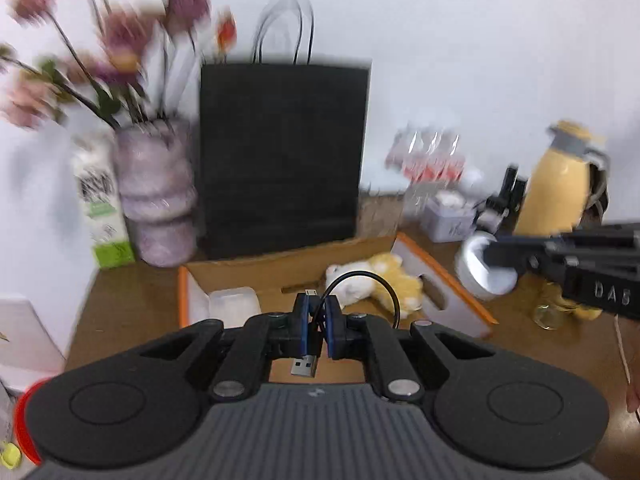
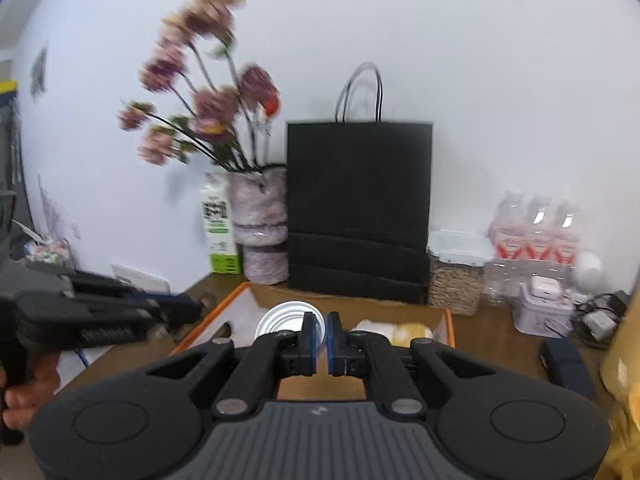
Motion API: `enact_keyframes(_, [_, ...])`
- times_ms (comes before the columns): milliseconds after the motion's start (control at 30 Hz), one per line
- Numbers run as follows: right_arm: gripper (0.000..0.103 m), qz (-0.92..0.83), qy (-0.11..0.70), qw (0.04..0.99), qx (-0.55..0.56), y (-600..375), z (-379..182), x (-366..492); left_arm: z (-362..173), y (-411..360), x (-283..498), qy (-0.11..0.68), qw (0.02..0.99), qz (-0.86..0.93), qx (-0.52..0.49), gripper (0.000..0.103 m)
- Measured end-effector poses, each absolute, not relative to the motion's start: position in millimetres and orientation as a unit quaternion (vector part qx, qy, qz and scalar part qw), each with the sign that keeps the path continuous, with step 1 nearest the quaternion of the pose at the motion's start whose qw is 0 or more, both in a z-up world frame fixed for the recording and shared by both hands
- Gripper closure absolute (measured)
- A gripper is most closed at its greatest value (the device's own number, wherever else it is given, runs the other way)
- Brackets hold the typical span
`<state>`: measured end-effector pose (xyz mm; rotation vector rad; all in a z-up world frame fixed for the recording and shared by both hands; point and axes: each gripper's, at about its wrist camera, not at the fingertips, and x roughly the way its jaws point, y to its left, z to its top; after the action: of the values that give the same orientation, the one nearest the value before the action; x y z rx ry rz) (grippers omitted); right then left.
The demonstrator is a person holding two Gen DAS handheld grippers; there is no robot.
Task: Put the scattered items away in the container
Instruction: 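Carry cable and cap into the box and open both tools, then withdraw both tools from the box toward the remaining items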
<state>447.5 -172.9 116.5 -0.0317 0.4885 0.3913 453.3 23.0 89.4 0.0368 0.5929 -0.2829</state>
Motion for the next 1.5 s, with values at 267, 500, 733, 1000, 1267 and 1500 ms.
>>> enact_keyframes(267, [0.099,0.142,0.378,0.914,-0.042,-119.8,42.6,625.4,24.1,29.3,596.5,0.398,0.913,-0.084,-0.029,0.094])
enact_keyframes(500, [0.094,0.141,0.410,0.901,-0.023,-112.6,-7.0,657.5,-4.4,26.2,629.5,0.435,0.895,-0.082,-0.054,0.093])
enact_keyframes(733, [0.077,0.139,0.396,0.907,0.021,-123.3,5.0,657.2,10.1,35.2,626.9,0.419,0.902,-0.083,-0.060,0.091])
enact_keyframes(1000, [0.066,0.134,0.367,0.920,-0.008,-136.6,59.2,615.1,61.0,60.1,581.1,0.395,0.916,-0.047,-0.058,0.089])
enact_keyframes(1267, [0.045,0.113,0.323,0.938,-0.054,-177.9,114.6,532.4,99.6,73.0,496.2,0.376,0.925,-0.023,-0.053,0.089])
enact_keyframes(1500, [0.035,0.122,0.316,0.939,-0.065,-217.9,127.7,454.9,114.8,84.0,415.6,0.367,0.928,-0.022,-0.059,0.089])
